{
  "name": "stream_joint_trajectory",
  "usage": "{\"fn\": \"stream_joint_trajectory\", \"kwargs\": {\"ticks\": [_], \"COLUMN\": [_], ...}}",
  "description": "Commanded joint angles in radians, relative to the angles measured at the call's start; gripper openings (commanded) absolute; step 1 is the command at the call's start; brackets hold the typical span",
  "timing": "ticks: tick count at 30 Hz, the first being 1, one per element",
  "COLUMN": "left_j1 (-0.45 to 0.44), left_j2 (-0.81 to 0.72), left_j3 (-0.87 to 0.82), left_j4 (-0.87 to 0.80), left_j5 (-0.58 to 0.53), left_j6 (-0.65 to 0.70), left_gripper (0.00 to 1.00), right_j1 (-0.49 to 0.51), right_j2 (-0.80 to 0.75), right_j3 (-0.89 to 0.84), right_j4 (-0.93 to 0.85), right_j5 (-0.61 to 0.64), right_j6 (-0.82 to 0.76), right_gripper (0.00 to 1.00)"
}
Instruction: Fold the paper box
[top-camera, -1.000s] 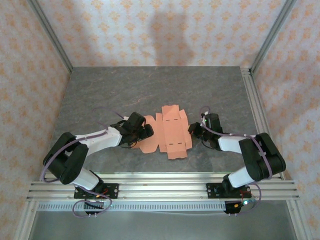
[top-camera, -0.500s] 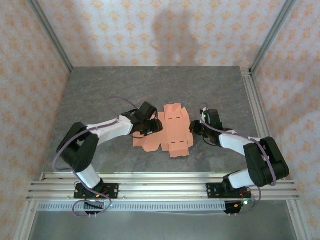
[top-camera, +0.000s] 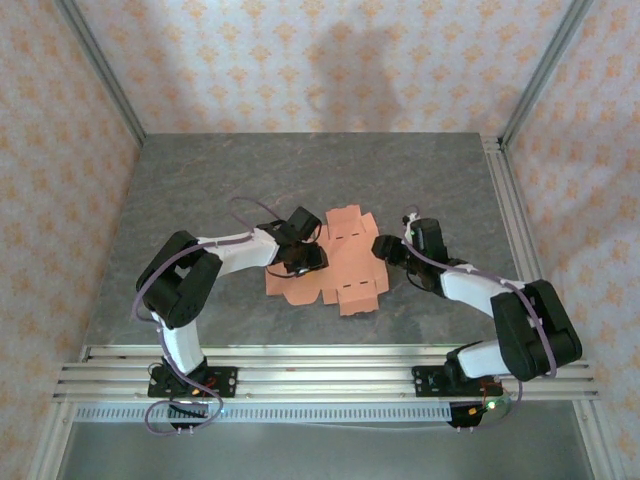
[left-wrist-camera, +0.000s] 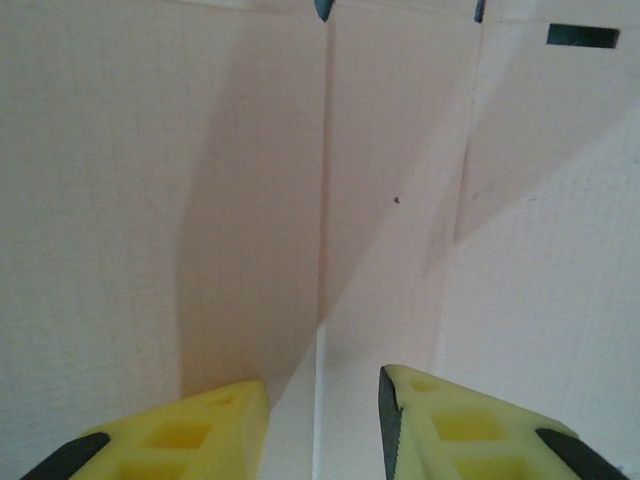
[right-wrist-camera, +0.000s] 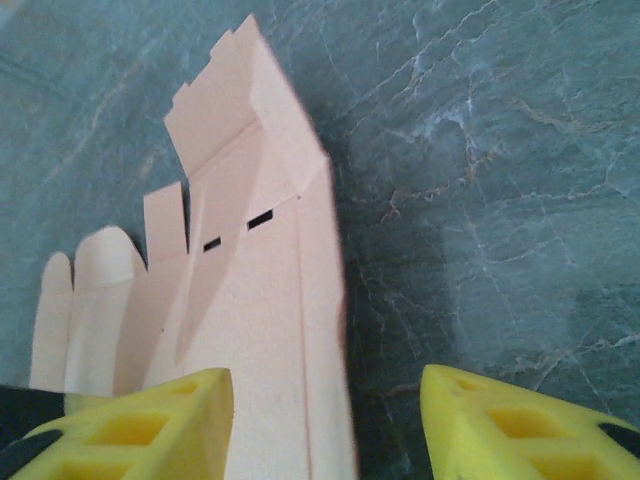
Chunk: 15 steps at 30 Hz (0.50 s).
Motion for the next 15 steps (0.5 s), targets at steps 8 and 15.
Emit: {"fn": "stream_joint_trajectory", "kwargs": {"ticks": [8, 15], "left_j1": [0.000, 0.002], "left_j2": [-0.002, -0.004], "left_j3": [-0.027, -0.041], "left_j4": [-0.035, -0.029], "left_j5": [-0.024, -0.026], "left_j6": [0.002, -0.009], "left_gripper": [0.37, 0.37], "right_j1": [-0.024, -0.018], "right_j2": [0.105, 0.089], "right_j3": [-0.037, -0.071], "right_j4": [0.200, 0.196], "right_j5": [-0.141, -0.149], "right_j6": [0.074, 0.063], "right_gripper": [0.40, 0.26]}}
